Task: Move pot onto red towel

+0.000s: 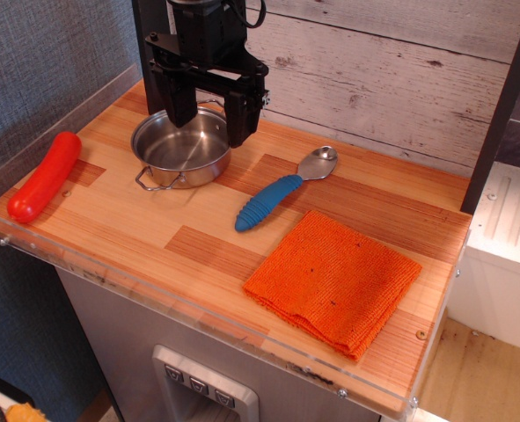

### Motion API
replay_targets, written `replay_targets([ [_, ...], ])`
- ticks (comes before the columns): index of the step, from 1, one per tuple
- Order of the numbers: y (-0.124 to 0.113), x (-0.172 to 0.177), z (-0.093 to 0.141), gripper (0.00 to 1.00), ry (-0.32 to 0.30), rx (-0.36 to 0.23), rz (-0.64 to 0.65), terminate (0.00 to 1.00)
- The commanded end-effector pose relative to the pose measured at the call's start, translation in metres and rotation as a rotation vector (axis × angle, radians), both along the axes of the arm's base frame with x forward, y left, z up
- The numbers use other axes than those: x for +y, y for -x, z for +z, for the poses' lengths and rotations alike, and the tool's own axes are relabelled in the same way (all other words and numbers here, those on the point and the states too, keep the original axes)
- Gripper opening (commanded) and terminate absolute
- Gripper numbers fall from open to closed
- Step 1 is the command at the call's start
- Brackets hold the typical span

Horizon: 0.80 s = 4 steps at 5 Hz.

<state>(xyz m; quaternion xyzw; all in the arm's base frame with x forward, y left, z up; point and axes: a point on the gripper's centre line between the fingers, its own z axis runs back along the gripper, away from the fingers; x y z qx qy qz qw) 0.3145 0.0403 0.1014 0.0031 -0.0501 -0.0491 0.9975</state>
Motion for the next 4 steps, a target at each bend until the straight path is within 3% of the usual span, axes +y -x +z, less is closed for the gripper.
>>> replay_targets([
  [1,0.0,0.0,0.0,1.0,0.0,0.0,0.0,0.0],
  [3,-0.034,0.023,-0.03,1.0,-0.099,-0.029,0.039,0.0],
  [4,-0.054,0.038,-0.045,1.0,-0.113,-0.041,0.054,0.0],
])
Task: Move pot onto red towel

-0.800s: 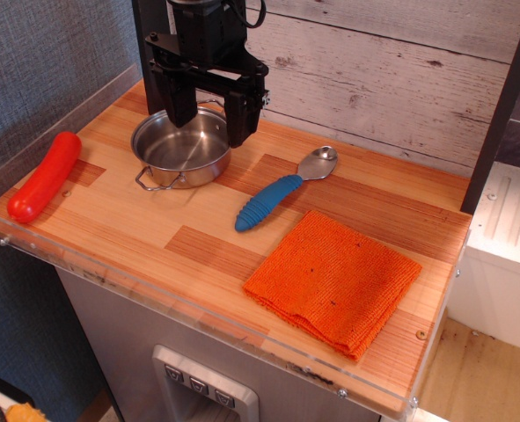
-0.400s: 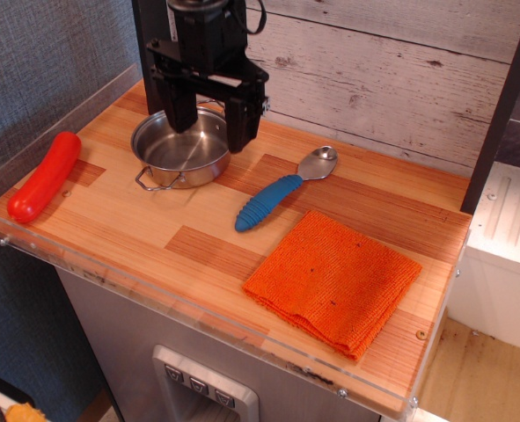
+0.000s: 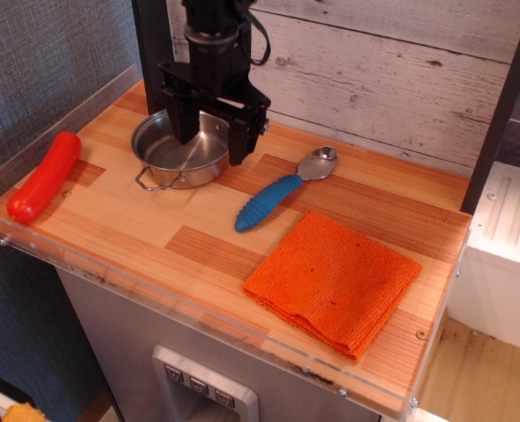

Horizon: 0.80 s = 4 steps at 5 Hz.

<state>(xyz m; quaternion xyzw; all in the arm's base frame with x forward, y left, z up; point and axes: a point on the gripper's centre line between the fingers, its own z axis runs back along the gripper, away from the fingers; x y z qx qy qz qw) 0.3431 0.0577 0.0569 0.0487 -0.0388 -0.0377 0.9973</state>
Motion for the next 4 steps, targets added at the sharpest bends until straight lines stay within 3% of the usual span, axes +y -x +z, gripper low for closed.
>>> replay_targets([
  [1,-0.039,0.02,-0.014,1.0,0.022,-0.064,0.029,0.0],
  [2,-0.043,0.016,-0.025,1.0,0.09,-0.057,0.023,0.0],
  [3,-0.042,0.011,-0.03,0.0,0.121,-0.058,0.012,0.0],
  [4,-0.041,0.005,-0.027,0.0,0.128,-0.058,0.002,0.0],
])
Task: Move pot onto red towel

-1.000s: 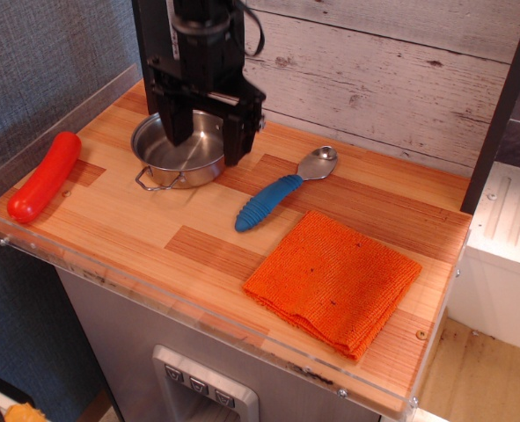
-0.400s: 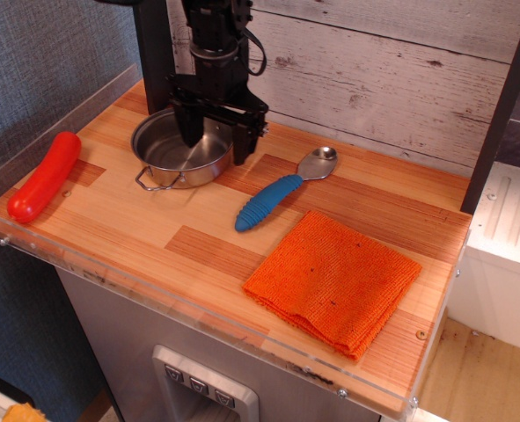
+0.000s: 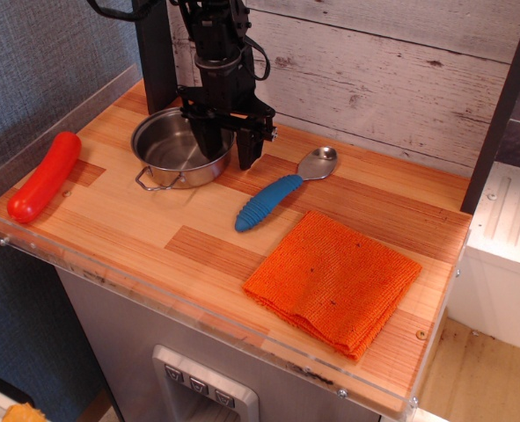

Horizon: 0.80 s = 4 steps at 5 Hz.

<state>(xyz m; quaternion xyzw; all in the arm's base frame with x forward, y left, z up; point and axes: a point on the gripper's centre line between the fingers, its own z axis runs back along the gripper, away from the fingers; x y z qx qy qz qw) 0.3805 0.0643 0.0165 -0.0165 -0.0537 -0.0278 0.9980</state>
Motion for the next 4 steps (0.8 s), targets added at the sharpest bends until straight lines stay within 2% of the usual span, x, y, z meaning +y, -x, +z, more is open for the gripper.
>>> replay_targets([
  [1,-0.002,-0.005,0.018,0.0,-0.013,-0.035,0.002,0.0],
  [2,0.002,-0.007,0.025,0.0,-0.061,-0.033,0.096,0.0],
  [3,0.014,-0.021,0.048,0.0,-0.06,-0.064,0.197,0.0],
  [4,0.037,-0.051,0.07,0.0,0.001,-0.072,0.155,0.0],
])
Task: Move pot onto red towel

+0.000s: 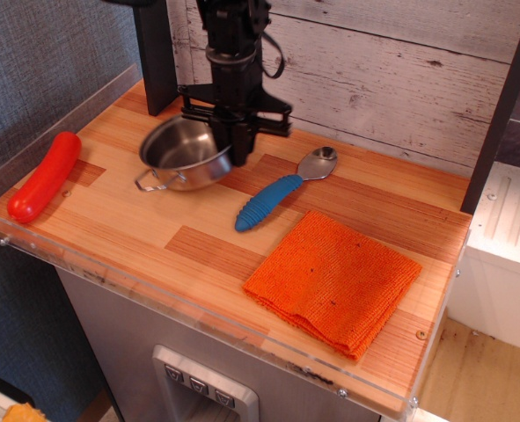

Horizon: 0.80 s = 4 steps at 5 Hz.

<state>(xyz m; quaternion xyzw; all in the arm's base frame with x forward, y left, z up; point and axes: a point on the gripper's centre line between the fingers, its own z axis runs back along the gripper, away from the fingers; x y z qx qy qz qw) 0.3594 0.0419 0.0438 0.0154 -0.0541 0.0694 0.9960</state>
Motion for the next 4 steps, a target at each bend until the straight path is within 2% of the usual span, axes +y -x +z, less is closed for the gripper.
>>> replay_targets([
  [1,0.038,-0.071,0.036,0.0,0.048,-0.021,-0.192,0.0],
  [2,0.068,-0.114,0.024,0.0,0.019,0.018,-0.369,0.0],
  [3,0.094,-0.142,0.019,0.0,0.013,0.014,-0.49,0.0],
  [4,0.113,-0.164,0.016,0.0,-0.024,0.008,-0.579,0.0],
])
